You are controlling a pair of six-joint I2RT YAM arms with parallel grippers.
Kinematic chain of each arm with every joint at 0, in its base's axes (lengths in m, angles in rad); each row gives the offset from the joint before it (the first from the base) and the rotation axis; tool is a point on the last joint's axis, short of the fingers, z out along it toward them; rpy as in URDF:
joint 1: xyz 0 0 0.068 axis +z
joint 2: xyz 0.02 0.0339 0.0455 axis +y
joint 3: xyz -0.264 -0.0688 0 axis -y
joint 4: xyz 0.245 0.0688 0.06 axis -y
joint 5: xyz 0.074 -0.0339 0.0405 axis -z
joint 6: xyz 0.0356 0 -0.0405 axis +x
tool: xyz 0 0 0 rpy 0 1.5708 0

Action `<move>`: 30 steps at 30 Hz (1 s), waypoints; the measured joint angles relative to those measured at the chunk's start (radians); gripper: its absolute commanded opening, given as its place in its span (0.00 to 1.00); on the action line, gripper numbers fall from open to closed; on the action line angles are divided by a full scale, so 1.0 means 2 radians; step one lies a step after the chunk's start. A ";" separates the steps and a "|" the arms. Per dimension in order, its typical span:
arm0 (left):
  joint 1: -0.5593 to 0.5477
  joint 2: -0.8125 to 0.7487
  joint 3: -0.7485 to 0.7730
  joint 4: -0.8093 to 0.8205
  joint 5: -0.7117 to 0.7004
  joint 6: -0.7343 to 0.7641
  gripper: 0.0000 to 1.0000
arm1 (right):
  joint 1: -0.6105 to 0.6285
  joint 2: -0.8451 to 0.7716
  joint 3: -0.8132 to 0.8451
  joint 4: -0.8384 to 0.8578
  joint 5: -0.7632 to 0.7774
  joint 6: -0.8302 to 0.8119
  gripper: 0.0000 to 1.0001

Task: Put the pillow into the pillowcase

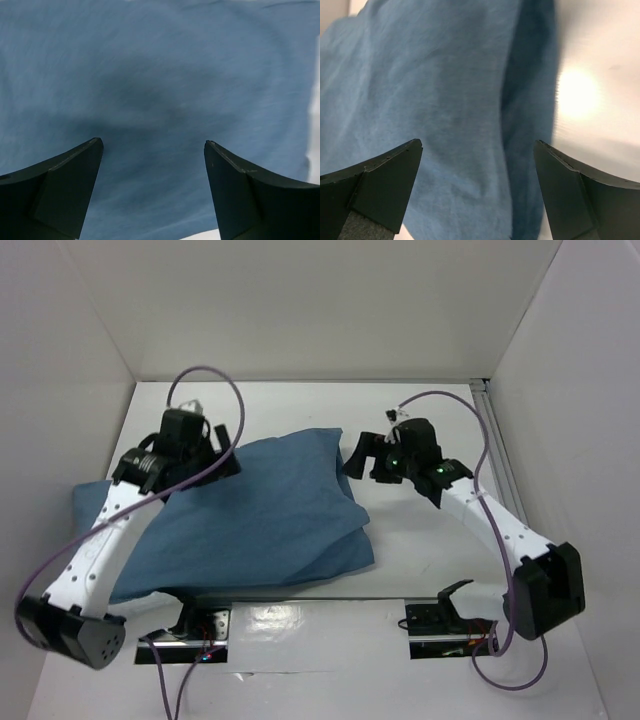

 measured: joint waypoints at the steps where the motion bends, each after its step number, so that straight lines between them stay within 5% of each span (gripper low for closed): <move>1: 0.005 -0.021 -0.028 -0.008 -0.006 -0.005 0.94 | 0.004 0.014 0.000 0.011 -0.019 0.000 1.00; 3: 0.017 -0.054 -0.075 -0.014 -0.009 -0.015 0.89 | 0.020 0.048 0.001 0.030 -0.051 0.000 1.00; 4: 0.021 -0.063 -0.091 -0.013 -0.009 -0.018 0.75 | 0.033 0.068 0.001 0.040 -0.066 -0.001 1.00; 5: 0.026 -0.068 -0.107 -0.007 -0.006 -0.023 0.54 | 0.046 0.086 0.001 0.049 -0.078 -0.001 0.97; 6: 0.031 -0.070 -0.122 0.004 -0.001 -0.023 0.20 | 0.061 0.105 0.001 0.058 -0.090 -0.001 0.93; 7: 0.036 -0.068 -0.135 0.013 0.005 -0.024 0.00 | 0.074 0.121 0.001 0.069 -0.102 -0.001 0.84; 8: 0.041 -0.064 -0.147 0.025 0.013 -0.024 0.00 | 0.085 0.138 0.003 0.080 -0.116 -0.002 0.67; 9: 0.043 -0.059 -0.159 0.038 0.021 -0.023 0.00 | 0.093 0.151 0.006 0.090 -0.126 -0.004 0.30; 10: 0.045 -0.054 -0.168 0.049 0.032 -0.022 0.00 | 0.098 0.161 0.008 0.101 -0.133 -0.002 0.07; 11: 0.046 -0.048 -0.174 0.060 0.042 -0.021 0.00 | 0.101 0.166 0.008 0.110 -0.137 -0.001 0.00; 17: 0.012 0.020 -0.124 0.116 0.103 -0.010 0.00 | 0.061 0.122 -0.003 0.101 -0.092 0.018 0.00; 24: -0.058 0.149 0.017 0.190 0.170 -0.010 0.00 | -0.080 -0.022 -0.013 0.038 -0.015 0.006 0.00; 30: -0.092 0.246 0.114 0.216 0.185 -0.009 0.00 | -0.147 -0.029 -0.029 0.037 0.035 -0.004 0.00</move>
